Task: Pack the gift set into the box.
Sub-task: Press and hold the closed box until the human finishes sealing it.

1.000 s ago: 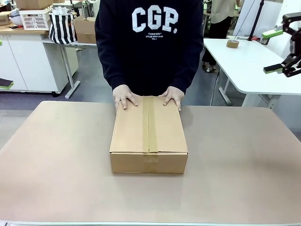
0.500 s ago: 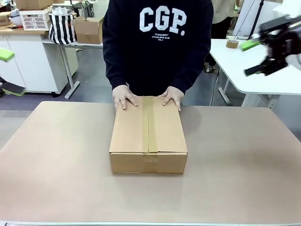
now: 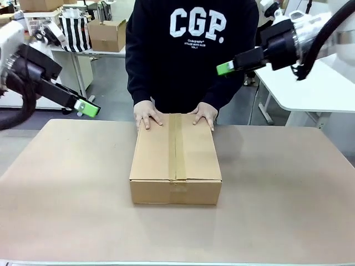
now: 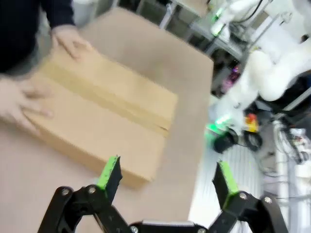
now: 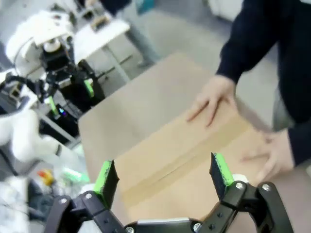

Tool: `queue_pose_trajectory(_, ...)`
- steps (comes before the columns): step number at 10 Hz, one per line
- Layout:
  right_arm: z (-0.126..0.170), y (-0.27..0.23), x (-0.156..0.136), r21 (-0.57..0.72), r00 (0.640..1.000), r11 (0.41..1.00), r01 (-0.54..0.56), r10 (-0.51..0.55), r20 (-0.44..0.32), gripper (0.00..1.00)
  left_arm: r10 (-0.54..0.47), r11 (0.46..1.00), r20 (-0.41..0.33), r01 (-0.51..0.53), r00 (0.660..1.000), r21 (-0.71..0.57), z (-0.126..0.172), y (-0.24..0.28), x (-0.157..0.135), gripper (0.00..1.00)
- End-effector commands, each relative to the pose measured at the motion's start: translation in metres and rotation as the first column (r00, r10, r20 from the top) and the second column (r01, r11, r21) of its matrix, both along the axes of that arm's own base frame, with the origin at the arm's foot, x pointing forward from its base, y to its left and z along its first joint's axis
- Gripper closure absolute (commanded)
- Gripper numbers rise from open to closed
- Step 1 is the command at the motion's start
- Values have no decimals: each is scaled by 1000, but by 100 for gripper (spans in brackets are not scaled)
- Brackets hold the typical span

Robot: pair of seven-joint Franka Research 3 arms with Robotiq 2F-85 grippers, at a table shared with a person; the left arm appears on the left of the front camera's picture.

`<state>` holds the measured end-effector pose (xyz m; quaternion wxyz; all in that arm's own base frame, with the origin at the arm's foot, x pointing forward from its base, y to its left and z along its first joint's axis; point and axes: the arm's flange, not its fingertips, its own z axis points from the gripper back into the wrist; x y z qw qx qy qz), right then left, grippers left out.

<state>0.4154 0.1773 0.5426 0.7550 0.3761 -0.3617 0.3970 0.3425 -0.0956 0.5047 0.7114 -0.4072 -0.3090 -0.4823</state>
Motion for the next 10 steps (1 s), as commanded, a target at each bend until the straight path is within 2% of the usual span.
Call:
queue_pose_trajectory(1, -16, 13, -37, -112, 931, 994, -8, 49, 363, 0, 9, 989, 217, 24, 976, -149, -4, -16, -16, 0)
queue_pose_trajectory(2, -8, -3, -31, -217, 988, 974, 73, -41, 147, 0, 147, 965, 118, -116, 982, -235, 16, -1, -10, 0)
queue_pose_trajectory(3, -2, 12, -17, -73, 988, 997, -41, 52, 145, 0, 17, 998, 121, -10, 992, -55, 2, -8, -4, 0)
queue_pose_trajectory(4, -2, 12, -17, -73, 988, 997, -41, 52, 145, 0, 17, 998, 121, -10, 992, -55, 2, -8, -4, 0)
queue_pose_trajectory(5, -5, 11, -31, -149, 979, 988, -28, 57, 196, 0, 82, 989, 151, -61, 985, -137, 13, -6, -8, 0)
queue_pose_trajectory(6, -28, 27, -19, -1, 933, 947, -322, 317, 169, 0, 155, 963, 504, -17, 850, -268, -8, -28, 13, 0)
queue_pose_trajectory(7, -56, 22, -10, 63, 875, 882, -467, 450, 178, 0, 169, 964, 609, 0, 775, -267, -34, -40, 27, 0)
queue_pose_trajectory(8, -90, 8, -5, 53, 847, 854, -517, 503, 173, 0, 151, 960, 645, 45, 749, -278, -60, -47, 38, 0)
queue_pose_trajectory(9, -116, 2, -4, 42, 858, 865, -500, 488, 160, 0, 136, 959, 650, 65, 747, -275, -81, -51, 45, 0)
queue_pose_trajectory(10, -137, -1, -5, -34, 882, 896, -443, 442, 163, 0, 104, 957, 632, 95, 768, -273, -97, -54, 49, 0)
